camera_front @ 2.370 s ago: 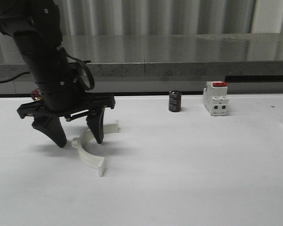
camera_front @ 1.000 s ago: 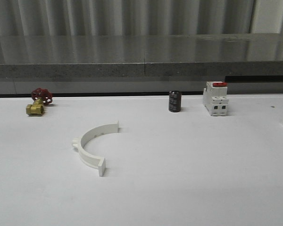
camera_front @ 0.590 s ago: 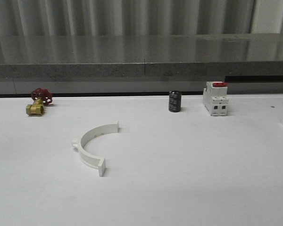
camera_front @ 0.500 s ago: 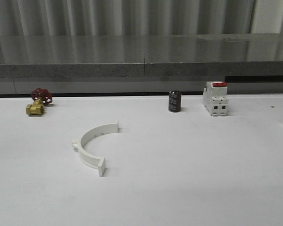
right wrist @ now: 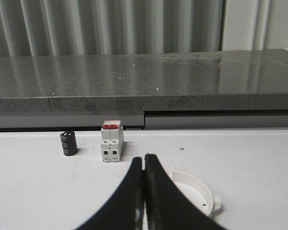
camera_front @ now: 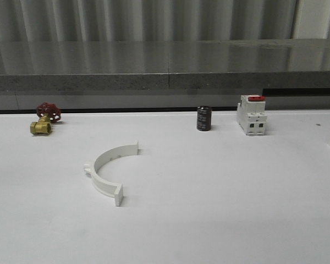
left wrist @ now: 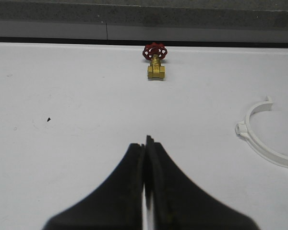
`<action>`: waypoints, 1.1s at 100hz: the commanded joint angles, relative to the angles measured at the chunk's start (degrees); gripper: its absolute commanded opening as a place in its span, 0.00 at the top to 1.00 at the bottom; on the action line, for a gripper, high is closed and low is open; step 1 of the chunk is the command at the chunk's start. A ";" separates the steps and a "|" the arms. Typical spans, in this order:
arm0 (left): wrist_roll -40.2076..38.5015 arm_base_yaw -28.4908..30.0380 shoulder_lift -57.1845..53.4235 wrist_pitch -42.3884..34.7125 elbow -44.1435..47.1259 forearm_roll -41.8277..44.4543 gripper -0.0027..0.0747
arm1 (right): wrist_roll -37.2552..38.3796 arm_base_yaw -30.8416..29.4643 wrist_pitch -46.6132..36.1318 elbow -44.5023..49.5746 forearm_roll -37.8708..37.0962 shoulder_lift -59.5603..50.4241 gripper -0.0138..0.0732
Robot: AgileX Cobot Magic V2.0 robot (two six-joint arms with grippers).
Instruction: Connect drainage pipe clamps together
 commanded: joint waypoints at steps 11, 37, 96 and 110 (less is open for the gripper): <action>0.16 0.03 0.30 -3.93 -1.48 0.05 0.99 | -0.32 -0.43 7.54 -13.12 -0.04 6.41 0.92; 0.16 0.03 0.30 -3.93 -1.48 0.05 0.99 | -0.32 -0.43 26.77 -30.90 -0.04 25.75 0.92; 0.16 0.03 0.30 -3.93 -1.48 0.05 0.99 | -0.32 -0.43 34.35 -44.31 0.85 54.23 0.91; 0.16 0.03 0.30 -3.93 -1.48 0.05 0.99 | -0.32 -0.43 36.51 -44.25 0.87 54.71 0.75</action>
